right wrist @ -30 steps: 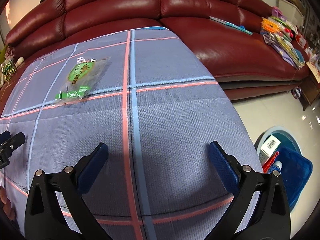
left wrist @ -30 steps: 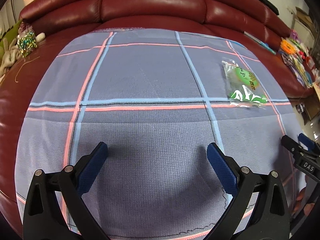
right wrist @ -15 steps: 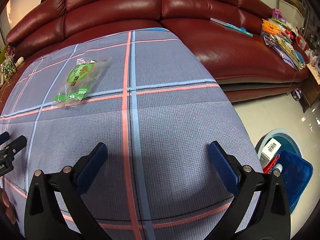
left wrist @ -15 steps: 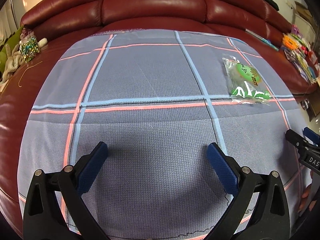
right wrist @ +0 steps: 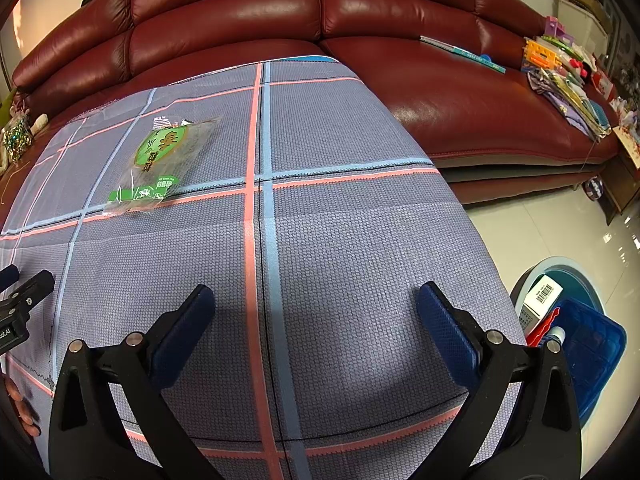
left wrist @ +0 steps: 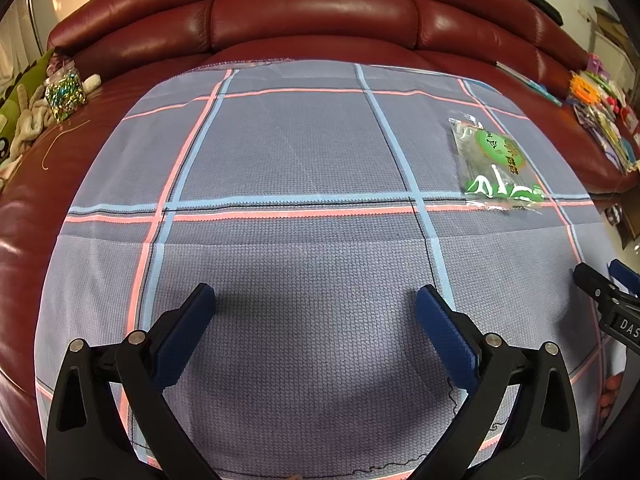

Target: Collect trash

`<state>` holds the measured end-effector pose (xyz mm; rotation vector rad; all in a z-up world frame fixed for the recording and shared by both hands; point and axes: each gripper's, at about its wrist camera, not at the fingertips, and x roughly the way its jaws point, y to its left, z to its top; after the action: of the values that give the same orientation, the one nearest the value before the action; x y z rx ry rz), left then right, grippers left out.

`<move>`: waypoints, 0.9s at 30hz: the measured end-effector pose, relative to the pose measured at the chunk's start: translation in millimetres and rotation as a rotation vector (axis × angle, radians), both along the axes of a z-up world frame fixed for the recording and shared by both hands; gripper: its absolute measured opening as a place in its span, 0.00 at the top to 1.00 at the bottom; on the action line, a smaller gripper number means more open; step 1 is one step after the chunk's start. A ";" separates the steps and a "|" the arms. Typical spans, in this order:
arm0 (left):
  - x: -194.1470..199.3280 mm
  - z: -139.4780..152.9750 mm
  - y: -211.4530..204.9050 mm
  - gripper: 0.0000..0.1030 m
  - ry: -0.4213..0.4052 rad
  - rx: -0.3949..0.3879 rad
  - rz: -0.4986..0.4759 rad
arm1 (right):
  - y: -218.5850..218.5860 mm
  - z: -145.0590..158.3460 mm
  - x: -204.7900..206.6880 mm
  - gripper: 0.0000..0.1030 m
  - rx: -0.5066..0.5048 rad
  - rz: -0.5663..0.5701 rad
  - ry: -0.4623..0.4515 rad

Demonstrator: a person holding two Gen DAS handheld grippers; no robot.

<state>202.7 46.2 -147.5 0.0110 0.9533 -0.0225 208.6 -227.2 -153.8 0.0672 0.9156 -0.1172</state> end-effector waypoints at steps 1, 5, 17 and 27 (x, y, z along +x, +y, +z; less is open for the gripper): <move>-0.1 -0.1 -0.2 0.02 -0.001 0.000 0.002 | -0.1 0.2 0.0 0.06 0.000 0.000 0.000; -0.3 0.2 -0.7 0.02 -0.003 0.001 0.005 | -0.2 0.0 -0.1 0.06 0.000 0.000 0.000; -1.4 0.1 -0.7 0.02 -0.008 -0.001 0.006 | -0.3 0.1 -0.2 0.06 0.000 0.000 0.000; -1.2 0.3 -0.4 0.02 -0.008 -0.001 0.006 | -0.3 0.1 -0.1 0.06 0.000 0.000 0.000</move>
<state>201.4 45.8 -147.3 0.0077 0.9454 -0.0177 208.5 -227.5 -153.7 0.0672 0.9156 -0.1172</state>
